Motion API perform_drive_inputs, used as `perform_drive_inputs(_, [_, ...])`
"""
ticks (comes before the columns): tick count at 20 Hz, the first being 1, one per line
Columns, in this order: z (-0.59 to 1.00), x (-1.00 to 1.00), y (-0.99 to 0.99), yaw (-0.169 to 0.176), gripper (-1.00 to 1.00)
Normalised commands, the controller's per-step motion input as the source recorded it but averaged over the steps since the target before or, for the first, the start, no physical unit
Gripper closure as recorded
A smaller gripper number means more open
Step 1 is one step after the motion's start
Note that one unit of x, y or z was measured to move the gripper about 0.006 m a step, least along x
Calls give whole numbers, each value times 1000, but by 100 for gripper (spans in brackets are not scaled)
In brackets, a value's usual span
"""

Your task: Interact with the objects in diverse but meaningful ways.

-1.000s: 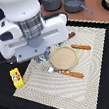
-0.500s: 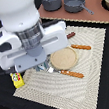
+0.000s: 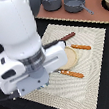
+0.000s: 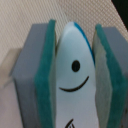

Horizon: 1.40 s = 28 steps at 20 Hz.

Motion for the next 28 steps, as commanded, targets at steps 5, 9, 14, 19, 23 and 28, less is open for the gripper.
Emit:
perform_drive_inputs(5, [-72,934,0,51,100])
perform_drive_inputs(9, [-191,839,-277,18,100])
perform_drive_inputs(14, [-122,718,-690,0,100])
perform_drive_inputs(19, [-139,439,-336,13,-100])
perform_drive_inputs(23, [634,203,16,64,-100])
perform_drive_inputs(28, [975,34,63,58,-100])
